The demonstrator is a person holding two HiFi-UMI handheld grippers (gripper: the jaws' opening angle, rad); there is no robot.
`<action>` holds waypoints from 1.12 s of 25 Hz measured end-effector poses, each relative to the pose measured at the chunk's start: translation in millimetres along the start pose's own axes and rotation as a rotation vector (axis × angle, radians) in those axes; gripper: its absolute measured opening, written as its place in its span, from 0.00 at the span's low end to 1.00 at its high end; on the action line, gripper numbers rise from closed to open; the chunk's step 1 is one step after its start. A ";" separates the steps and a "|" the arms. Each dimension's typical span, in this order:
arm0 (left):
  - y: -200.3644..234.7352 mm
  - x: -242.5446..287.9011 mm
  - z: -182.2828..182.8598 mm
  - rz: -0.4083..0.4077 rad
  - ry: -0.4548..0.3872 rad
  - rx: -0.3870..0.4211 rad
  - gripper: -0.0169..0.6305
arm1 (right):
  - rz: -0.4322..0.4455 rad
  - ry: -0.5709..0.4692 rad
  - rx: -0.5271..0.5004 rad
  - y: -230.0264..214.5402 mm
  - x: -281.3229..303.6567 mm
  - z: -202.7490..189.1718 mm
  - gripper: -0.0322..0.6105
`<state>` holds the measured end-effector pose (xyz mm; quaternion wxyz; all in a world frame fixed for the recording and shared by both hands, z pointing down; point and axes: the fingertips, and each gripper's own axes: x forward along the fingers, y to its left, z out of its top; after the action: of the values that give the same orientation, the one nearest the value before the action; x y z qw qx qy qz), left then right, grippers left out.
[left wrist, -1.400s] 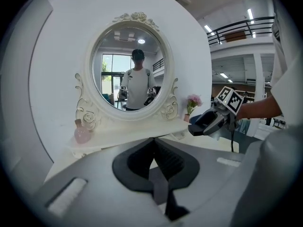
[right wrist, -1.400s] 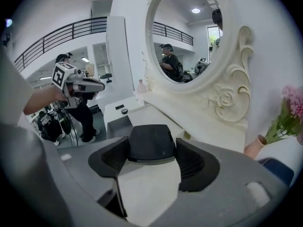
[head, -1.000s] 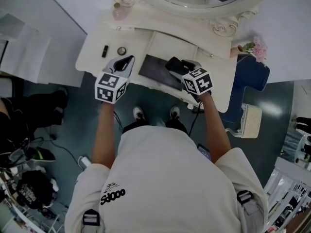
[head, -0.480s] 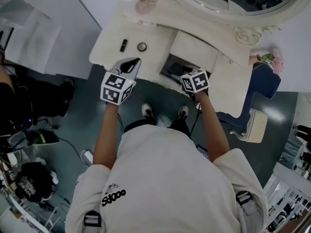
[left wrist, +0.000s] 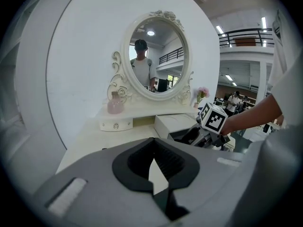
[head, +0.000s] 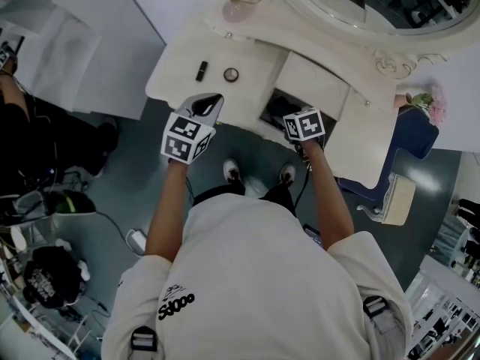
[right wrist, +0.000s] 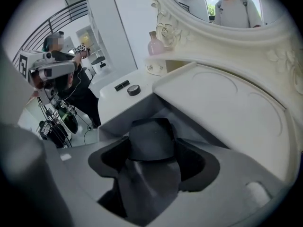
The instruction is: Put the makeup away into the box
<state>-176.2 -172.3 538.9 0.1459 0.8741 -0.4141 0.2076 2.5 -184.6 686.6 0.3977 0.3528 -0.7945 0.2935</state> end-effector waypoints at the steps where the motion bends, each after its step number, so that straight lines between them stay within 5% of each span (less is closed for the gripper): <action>1: 0.8 1.8 -1.2 -0.003 0.007 -0.001 0.05 | -0.006 0.009 -0.009 -0.6 2.8 -0.4 0.54; 9: 15.3 19.3 -9.7 -0.018 0.045 0.014 0.06 | -0.051 0.020 -0.082 -1.2 -0.8 -2.0 0.56; 18: 52.9 54.9 -11.9 -0.007 0.095 0.004 0.24 | -0.127 -0.135 -0.020 -4.6 -64.5 15.4 0.56; 23: 67.3 92.9 -24.9 -0.042 0.198 0.034 0.40 | -0.165 -0.222 0.031 3.1 -101.4 17.0 0.51; 28: 71.7 135.3 -48.1 -0.064 0.308 0.065 0.46 | -0.202 -0.306 0.093 5.8 -131.6 17.1 0.45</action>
<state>-166.8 -285.6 652.2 0.1857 0.8490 -0.3519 0.3477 47.8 -150.9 566.2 0.2830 0.4893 -0.7918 0.2314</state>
